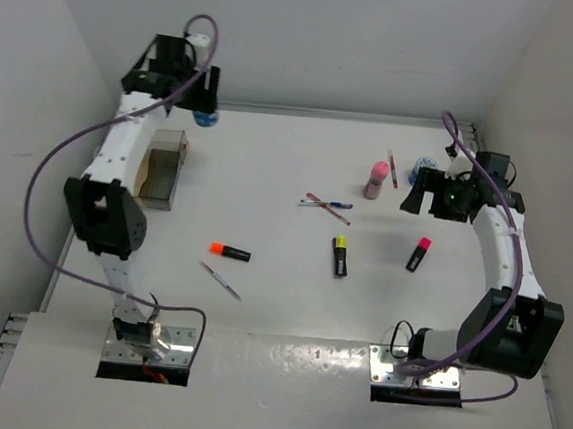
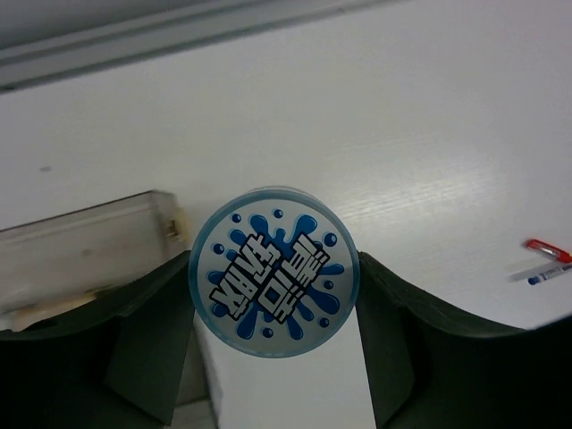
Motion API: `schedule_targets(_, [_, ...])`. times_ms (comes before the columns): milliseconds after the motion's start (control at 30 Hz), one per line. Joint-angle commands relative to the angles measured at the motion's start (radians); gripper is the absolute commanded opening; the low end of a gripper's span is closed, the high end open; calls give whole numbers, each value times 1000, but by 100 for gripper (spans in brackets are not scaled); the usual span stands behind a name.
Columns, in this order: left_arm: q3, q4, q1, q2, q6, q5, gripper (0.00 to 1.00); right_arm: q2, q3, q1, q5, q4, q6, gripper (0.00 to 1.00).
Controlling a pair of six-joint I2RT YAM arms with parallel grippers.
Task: Sort the stationery into containers
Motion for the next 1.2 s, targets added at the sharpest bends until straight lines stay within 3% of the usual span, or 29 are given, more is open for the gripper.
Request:
schedule_targets(0, [-102, -47, 107, -205, -36, -7, 7, 16, 68, 25, -31, 16, -11, 98])
schedule_targets(300, [-445, -32, 400, -469, 17, -22, 2, 71, 133, 88, -39, 13, -11, 98])
schedule_targets(467, [-545, 16, 520, -504, 102, 27, 0, 89, 151, 126, -37, 16, -7, 98])
schedule_targets(733, [-615, 129, 626, -486, 154, -10, 0, 109, 180, 138, -37, -10, -27, 99])
schedule_targets(1167, [-736, 313, 692, -422, 214, -7, 0, 115, 183, 154, -36, -18, -17, 98])
